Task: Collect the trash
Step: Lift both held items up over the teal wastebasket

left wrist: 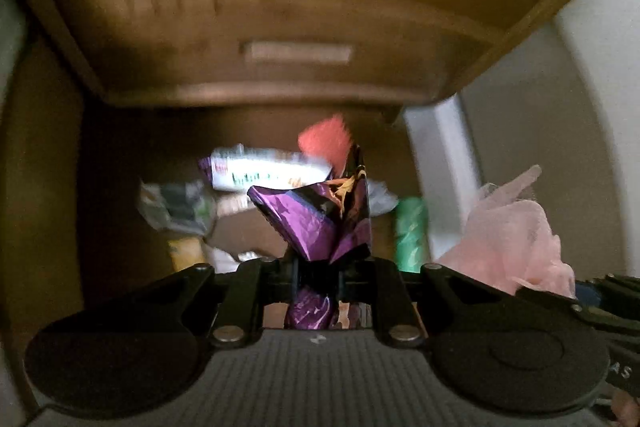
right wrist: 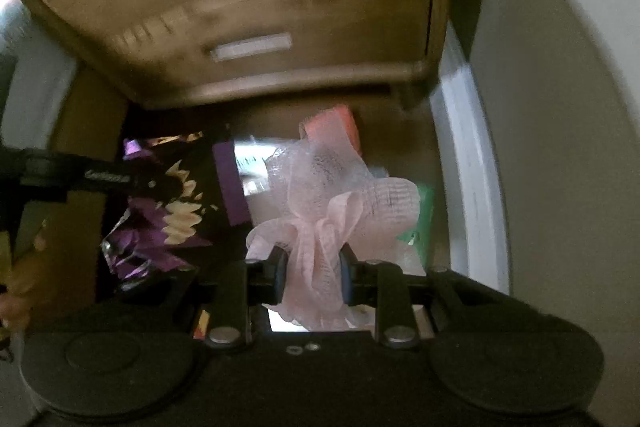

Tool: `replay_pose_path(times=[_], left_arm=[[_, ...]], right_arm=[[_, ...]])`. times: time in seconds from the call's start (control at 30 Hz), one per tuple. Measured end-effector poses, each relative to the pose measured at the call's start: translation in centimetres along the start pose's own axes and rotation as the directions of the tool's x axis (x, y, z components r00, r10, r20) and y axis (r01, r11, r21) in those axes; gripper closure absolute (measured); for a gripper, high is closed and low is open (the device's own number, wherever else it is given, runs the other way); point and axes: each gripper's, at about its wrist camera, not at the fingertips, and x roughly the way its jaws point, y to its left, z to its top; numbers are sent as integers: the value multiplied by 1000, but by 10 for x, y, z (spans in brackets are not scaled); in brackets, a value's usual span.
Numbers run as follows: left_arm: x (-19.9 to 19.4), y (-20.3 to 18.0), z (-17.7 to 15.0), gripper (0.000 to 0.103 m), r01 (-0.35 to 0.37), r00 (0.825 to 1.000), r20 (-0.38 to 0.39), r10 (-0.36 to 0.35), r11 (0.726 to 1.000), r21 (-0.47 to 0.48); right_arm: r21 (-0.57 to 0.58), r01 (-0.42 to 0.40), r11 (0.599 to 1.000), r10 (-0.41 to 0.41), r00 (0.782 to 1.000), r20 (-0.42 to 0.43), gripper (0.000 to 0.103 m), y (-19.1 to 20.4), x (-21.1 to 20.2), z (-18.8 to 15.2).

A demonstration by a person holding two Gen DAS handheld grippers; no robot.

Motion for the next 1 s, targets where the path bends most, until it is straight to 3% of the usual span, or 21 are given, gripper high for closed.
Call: replay_pose_path(times=[0.23,0.5,0.7,0.87,1.0], left_arm=[[-153,-19,56,88,3,992,127,-2,1000,-5],[-314,-38,107,87,17,961,275,-21,1000,16],[-420,-48,146,87,6,900,434,-38,997,74],[-481,-54,187,87,-27,840,542,-30,995,97],[-525,-59,227,87,-93,761,649,-11,988,127]], right_arm=[[-44,-23,999,29,991,131,78,40,-128,67],[-124,-57,991,89,957,274,78,87,-264,141],[-229,-52,972,135,922,363,78,129,-344,196],[-287,-18,958,154,875,459,79,158,-395,247],[-309,18,951,156,835,527,79,174,-420,291]])
